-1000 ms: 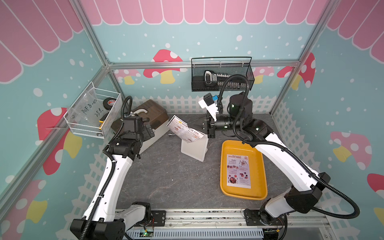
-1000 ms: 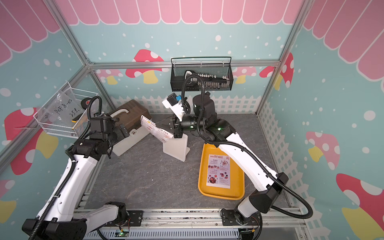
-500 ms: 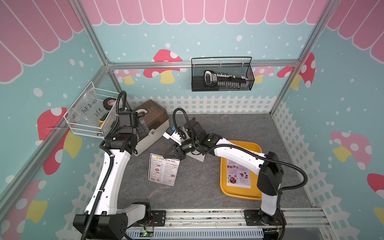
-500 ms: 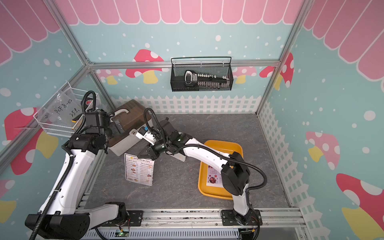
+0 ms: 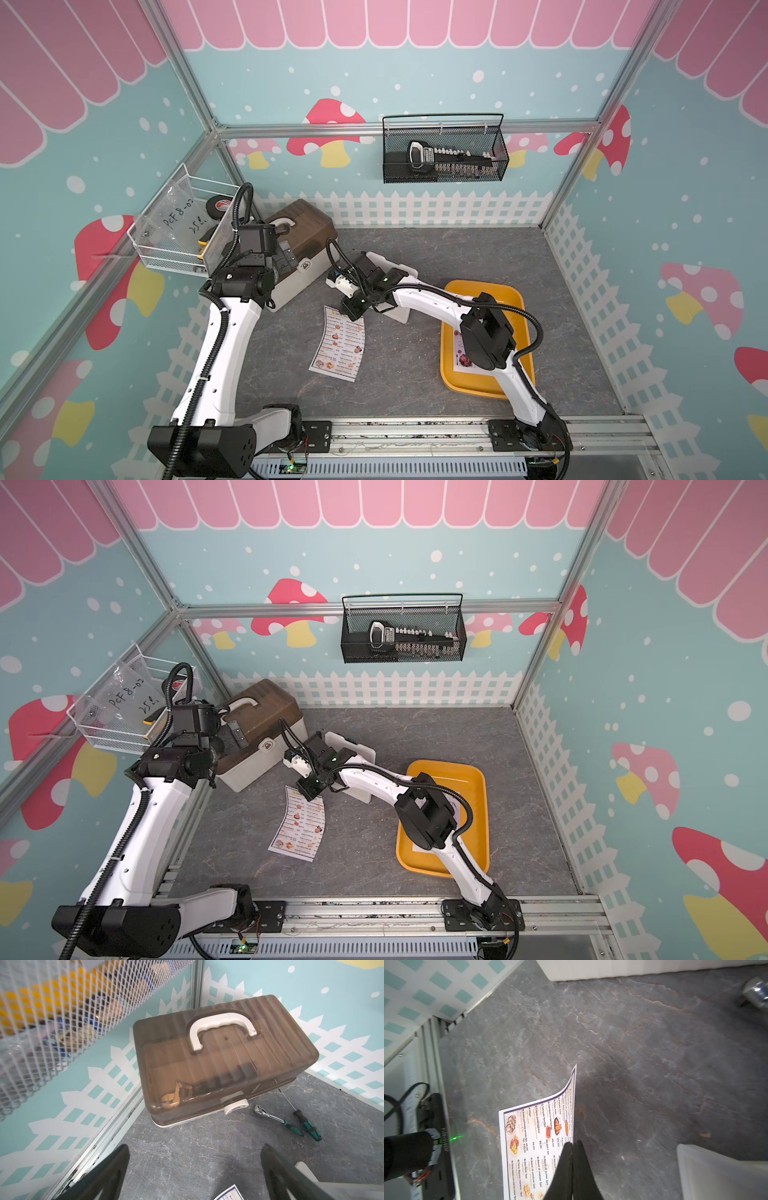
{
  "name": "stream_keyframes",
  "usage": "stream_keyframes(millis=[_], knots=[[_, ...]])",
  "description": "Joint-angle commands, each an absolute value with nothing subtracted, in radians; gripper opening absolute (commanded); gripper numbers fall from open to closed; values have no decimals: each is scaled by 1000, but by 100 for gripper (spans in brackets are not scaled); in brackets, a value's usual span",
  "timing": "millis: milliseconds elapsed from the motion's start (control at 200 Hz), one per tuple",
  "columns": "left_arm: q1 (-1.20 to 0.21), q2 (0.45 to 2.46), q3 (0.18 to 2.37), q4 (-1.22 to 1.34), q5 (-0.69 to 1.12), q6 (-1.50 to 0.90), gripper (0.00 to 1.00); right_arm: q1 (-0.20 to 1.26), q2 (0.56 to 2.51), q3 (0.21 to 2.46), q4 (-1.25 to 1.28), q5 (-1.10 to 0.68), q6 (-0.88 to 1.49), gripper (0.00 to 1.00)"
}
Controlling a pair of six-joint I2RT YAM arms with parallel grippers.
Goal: Replace the menus in the menu holders
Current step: Place the menu at the center of the board, then pick up the menu from the storage box.
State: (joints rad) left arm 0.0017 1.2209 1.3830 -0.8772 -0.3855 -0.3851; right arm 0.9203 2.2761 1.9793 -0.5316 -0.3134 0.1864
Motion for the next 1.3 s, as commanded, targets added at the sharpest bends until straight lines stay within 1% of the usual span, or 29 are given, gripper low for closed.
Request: stream_keyframes(millis=[0,70,165,210,260,345,400,515,580,630,696,771,891,1016,1156,1191,1291], knots=[[8,1210,1366,-867,-369,-381,99,920,2284,2032,-550,-198,134,23],[8,1204,1351,-866,-354,-384,99,919,2266,2053,-567,-178,132,33],[-1,1184,1321,-870,-326,-383,98,917,2206,2061,-587,-167,133,43],[-12,1170,1308,-874,-325,-381,98,915,2169,2063,-599,-162,136,46],[-35,1157,1302,-892,-280,-377,97,912,2122,2066,-621,-160,143,48],[-126,1142,1305,-935,-268,-372,97,892,2020,2038,-676,-150,170,51],[-211,1130,1298,-955,-257,-385,97,857,1917,1929,-672,-129,200,55],[-401,1102,1245,-971,-227,-437,96,736,1633,1585,-655,-48,265,61],[-537,1094,1211,-965,-204,-488,96,649,1462,1386,-661,-34,300,68],[-639,1098,1196,-965,-228,-517,95,594,1348,1267,-681,-30,316,71],[-754,1110,1181,-957,-257,-558,95,532,1239,1147,-729,-20,331,74],[-850,1149,1157,-908,-211,-597,96,471,1156,1016,-760,-14,348,74],[-974,1271,1141,-780,-145,-656,96,383,1114,852,-748,-14,379,74],[-1028,1410,1204,-698,-112,-671,97,302,1128,775,-701,2,423,77],[-1034,1517,1253,-633,-80,-667,97,233,1184,731,-620,-4,443,91],[-1034,1541,1262,-619,-69,-665,98,221,1204,728,-604,-2,446,97],[-1034,1611,1279,-574,-29,-667,98,189,1273,719,-554,-29,446,98]])
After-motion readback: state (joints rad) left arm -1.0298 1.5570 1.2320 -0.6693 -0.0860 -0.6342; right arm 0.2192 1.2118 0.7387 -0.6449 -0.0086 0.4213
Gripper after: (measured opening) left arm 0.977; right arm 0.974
